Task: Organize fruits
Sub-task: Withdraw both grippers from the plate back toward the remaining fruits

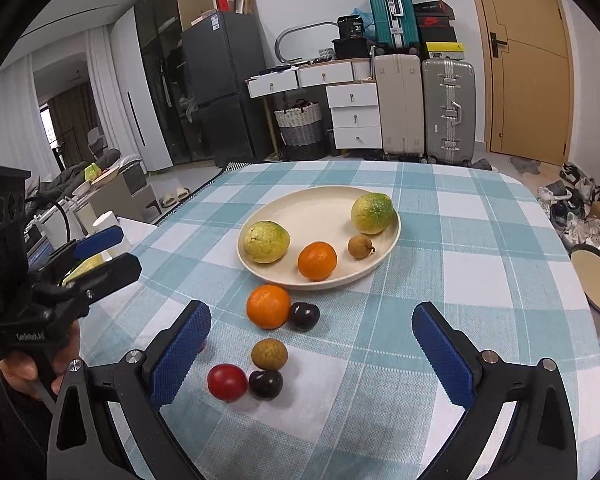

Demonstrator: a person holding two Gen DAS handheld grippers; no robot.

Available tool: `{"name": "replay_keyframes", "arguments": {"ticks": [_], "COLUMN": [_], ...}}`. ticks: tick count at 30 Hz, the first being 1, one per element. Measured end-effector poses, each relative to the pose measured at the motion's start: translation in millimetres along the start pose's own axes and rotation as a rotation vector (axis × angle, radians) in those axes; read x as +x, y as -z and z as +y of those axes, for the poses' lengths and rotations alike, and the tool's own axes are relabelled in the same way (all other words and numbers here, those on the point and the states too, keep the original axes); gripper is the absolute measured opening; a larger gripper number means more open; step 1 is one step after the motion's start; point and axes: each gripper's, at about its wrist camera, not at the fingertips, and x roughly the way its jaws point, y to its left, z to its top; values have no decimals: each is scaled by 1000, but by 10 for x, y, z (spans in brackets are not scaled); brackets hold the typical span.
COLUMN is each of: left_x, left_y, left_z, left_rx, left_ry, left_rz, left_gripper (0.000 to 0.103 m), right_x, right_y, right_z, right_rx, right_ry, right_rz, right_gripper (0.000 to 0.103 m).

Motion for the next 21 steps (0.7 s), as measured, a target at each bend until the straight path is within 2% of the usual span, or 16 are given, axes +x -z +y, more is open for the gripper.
{"name": "replay_keyframes", "arguments": {"ticks": [8, 12, 16, 21], "left_x": [-15, 17, 63, 151], "left_y": [126, 142, 161, 201], "left_z": [94, 154, 209, 206], "left_rx": [-33, -47, -67, -37], "left_ry": [12, -6, -4, -11], "left_rz": [36, 44, 60, 88], "left_gripper": [102, 102, 102, 102], "right_x": [-28, 7, 60, 140], "right_y": [110, 152, 196, 228], "right_z": [74, 135, 178, 184], "right_rx": [33, 38, 18, -20], "right_ry": [26, 24, 37, 74], "right_rz": [25, 64, 105, 141], "right_gripper": [103, 103, 103, 103]}}
